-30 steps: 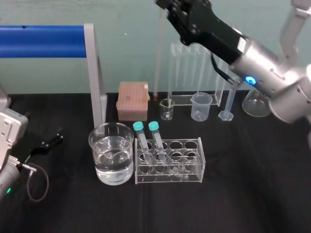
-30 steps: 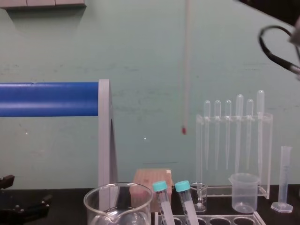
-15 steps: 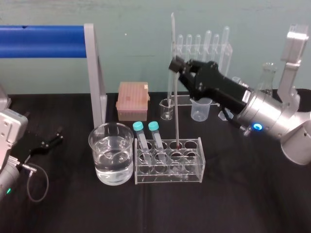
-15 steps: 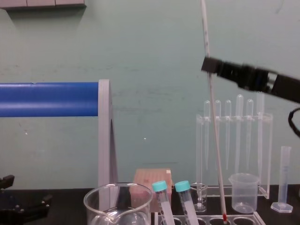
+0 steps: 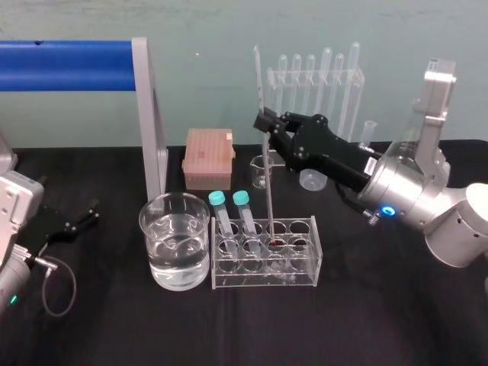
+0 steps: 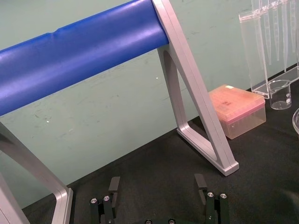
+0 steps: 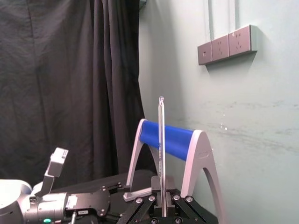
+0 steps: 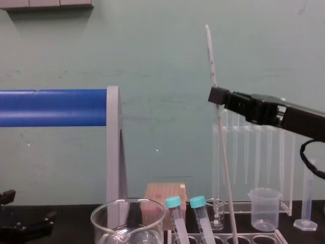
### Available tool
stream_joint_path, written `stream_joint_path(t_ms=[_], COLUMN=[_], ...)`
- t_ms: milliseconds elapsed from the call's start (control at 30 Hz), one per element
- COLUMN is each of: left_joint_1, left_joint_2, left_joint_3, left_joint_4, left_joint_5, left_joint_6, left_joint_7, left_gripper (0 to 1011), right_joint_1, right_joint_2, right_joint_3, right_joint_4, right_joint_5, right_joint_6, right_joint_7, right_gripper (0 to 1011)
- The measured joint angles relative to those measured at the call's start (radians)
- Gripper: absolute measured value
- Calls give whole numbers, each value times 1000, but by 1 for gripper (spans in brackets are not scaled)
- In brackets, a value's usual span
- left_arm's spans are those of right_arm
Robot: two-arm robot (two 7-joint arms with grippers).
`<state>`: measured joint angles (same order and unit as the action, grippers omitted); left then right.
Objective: Hold the thermometer with one hand and immerse one end into the beaker, then reinsert it into the test tube rack.
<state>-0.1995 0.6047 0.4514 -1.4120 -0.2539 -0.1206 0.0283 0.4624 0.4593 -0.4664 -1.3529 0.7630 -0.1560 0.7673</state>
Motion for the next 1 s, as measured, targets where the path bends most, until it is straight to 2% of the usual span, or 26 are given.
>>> stream_joint_path(t_ms=[533,1000], left_joint_1=[0,0], left_joint_2=[0,0], left_joint_3=[0,0], left_joint_4=[0,0], left_joint_5=[0,0], left_joint_6=[0,0], left_joint_7=[0,0], left_gripper=[1008,1008], right_joint_1=[11,25], right_joint_2=[-18,-26], right_joint_3=[-42,-60], right_joint_4=[72,100], right_joint_5=[-64,-109], right_joint_6=[-1,-8], right_joint_7=[21,28], right_gripper=[54,54])
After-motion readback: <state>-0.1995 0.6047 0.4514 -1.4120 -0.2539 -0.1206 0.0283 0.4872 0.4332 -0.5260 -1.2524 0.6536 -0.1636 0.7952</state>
